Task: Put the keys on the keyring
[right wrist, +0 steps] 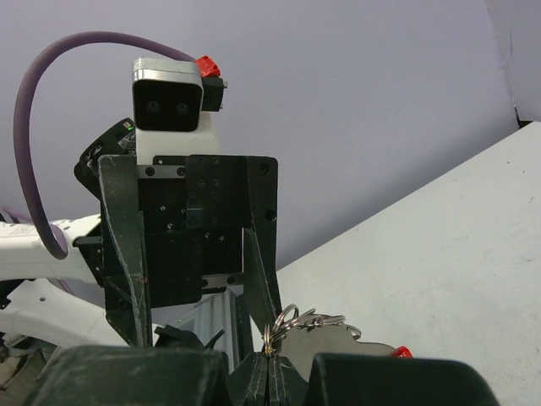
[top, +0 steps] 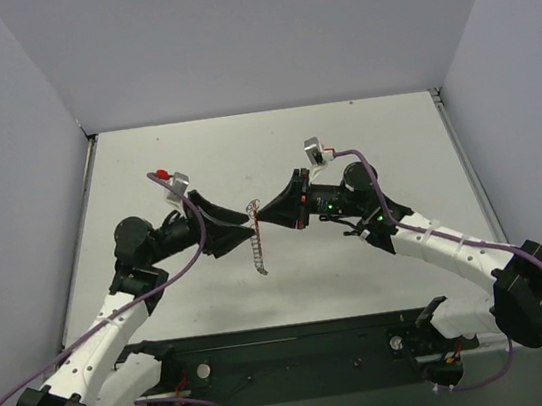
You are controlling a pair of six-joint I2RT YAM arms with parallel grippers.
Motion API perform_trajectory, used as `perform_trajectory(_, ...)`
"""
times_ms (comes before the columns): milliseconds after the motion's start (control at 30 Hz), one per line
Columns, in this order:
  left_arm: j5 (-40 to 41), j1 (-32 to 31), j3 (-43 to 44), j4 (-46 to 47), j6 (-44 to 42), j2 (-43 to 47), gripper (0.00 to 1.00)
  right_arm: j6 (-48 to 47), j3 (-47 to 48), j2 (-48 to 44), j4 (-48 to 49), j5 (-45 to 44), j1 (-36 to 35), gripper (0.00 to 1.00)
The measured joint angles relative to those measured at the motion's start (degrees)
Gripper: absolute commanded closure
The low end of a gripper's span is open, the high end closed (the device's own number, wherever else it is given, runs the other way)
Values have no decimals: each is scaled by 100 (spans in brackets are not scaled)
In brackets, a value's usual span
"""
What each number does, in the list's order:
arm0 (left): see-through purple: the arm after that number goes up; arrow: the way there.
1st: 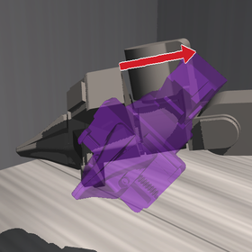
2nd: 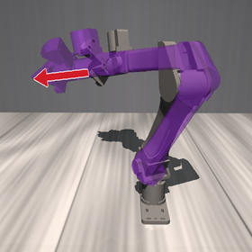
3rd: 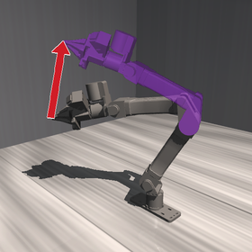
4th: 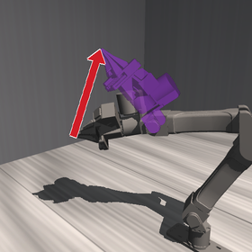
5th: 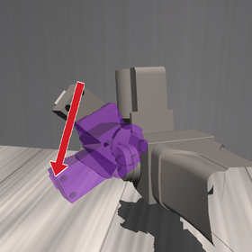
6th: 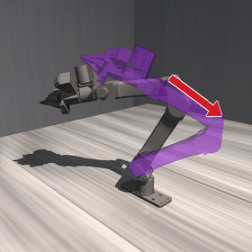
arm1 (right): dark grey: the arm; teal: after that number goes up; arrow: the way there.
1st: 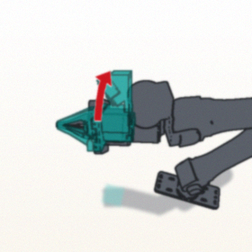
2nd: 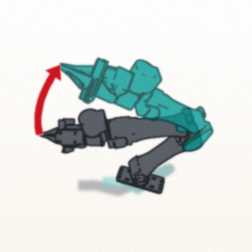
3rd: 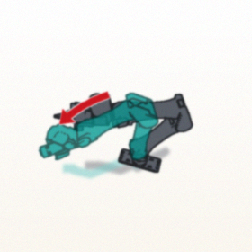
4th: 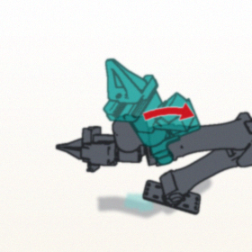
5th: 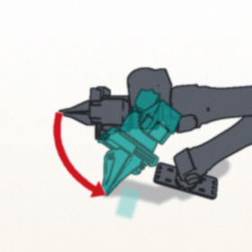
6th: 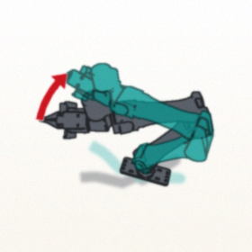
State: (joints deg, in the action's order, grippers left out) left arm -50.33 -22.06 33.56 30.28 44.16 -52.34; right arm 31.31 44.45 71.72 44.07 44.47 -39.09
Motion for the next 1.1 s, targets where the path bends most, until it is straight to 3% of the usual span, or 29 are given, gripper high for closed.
perform_trajectory(267,107,-22,2,83,4,-92,34,22,0,-39,66,2,-76,100)
perform_trajectory(533,190,-90,0,361,98,-186,52,37,-2,-72,76,17,-177,100)
perform_trajectory(633,197,-103,0,424,155,-188,53,44,-11,-74,85,17,-188,100)
perform_trajectory(700,197,-109,2,428,170,-188,49,57,-35,-81,116,13,-188,100)
perform_trajectory(733,197,-111,2,424,168,-186,37,59,-52,-90,122,11,-188,100)
perform_trajectory(833,240,-111,2,286,59,-140,20,61,-90,-136,122,2,-188,100)
perform_trajectory(1100,800,-114,177,-905,-514,363,17,13,-90,-317,111,-11,-188,100)
